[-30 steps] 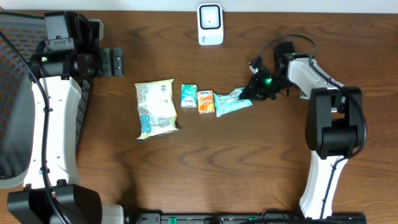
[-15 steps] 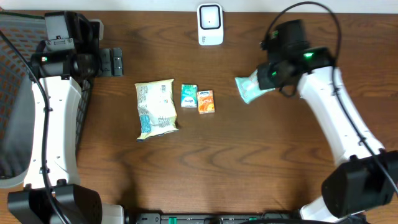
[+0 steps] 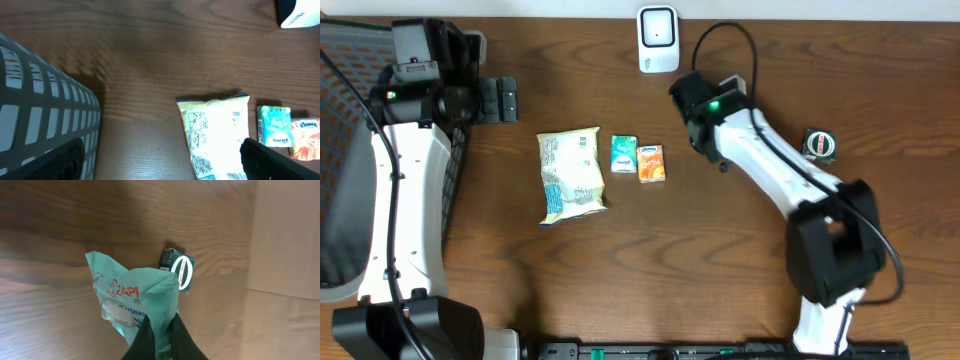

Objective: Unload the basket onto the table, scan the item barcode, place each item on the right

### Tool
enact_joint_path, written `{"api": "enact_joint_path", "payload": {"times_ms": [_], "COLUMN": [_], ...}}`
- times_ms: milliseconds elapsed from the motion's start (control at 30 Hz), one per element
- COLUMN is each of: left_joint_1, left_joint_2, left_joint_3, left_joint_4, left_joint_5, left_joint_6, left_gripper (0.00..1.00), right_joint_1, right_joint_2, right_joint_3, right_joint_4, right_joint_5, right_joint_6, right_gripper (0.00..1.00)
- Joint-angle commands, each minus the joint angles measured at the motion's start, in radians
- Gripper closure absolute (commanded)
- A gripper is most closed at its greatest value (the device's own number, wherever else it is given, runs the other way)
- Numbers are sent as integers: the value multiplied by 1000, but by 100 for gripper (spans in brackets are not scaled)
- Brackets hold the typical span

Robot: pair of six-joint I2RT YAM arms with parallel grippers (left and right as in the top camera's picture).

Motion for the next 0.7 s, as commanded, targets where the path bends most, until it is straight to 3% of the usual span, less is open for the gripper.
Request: {"api": "enact_joint_path", "payload": {"times_ms": [0, 100, 133, 200, 267, 433, 667], "left_joint_1": [-2, -2, -2, -2, -2, -2, -2], "left_joint_2": [2, 2, 2, 2, 2, 2, 2], "left_joint_3": [12, 12, 12, 12, 12, 12, 12], "left_joint_4": [-2, -2, -2, -2, -2, -2, -2], "left_joint_5": [-5, -5, -5, -5, -5, -5, -5], "left_joint_6": [13, 13, 13, 13, 13, 13, 13], "left_gripper": [3, 2, 2, 2, 2, 2, 2], "right_joint_1": [40, 85, 103, 132, 162, 176, 37], "right_joint_2": [63, 76, 76, 75, 75, 70, 37], "right_joint_3": [-1, -1, -1, -1, -1, 10, 109], "right_joint_4": [10, 34, 40, 44, 43, 41, -37], "right_joint_5": [95, 90, 79, 44, -56, -441, -787], "right_joint_6": [-35, -35, -35, -49, -112, -178, -178], "right_gripper": [99, 96, 88, 54, 43, 38, 44]}}
